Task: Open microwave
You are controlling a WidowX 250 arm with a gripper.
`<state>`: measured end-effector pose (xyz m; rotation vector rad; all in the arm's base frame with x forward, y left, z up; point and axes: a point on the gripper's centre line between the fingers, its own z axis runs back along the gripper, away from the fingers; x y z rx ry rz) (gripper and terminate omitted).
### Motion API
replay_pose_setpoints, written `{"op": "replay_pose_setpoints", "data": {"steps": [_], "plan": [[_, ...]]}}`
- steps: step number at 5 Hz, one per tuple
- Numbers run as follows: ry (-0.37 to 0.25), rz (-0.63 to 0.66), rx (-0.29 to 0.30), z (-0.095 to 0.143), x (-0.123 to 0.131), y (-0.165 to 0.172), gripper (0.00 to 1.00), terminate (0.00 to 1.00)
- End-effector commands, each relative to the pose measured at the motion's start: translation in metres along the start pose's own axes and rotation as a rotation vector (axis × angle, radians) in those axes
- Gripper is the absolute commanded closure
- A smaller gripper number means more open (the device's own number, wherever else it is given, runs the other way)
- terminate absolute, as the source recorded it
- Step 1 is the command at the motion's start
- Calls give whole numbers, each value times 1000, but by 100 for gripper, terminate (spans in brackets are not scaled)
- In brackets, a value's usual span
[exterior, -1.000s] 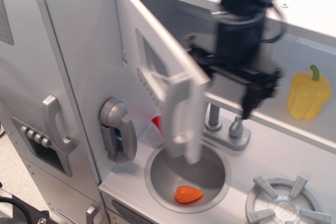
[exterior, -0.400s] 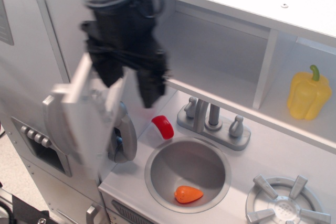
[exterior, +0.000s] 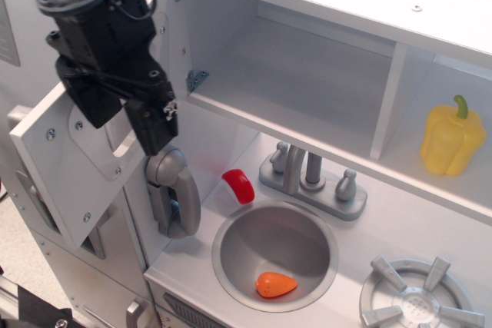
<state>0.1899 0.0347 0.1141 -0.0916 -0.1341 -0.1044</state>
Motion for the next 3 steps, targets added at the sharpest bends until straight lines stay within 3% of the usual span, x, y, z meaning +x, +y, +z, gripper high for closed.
{"op": "replay_pose_setpoints", "data": {"steps": [1,2,3], "plan": [[-70,46,-23,50,19,-39,0,0],[-65,70,-10,55,27,-43,0,0],[-65,70,-10,55,27,-43,0,100]]}}
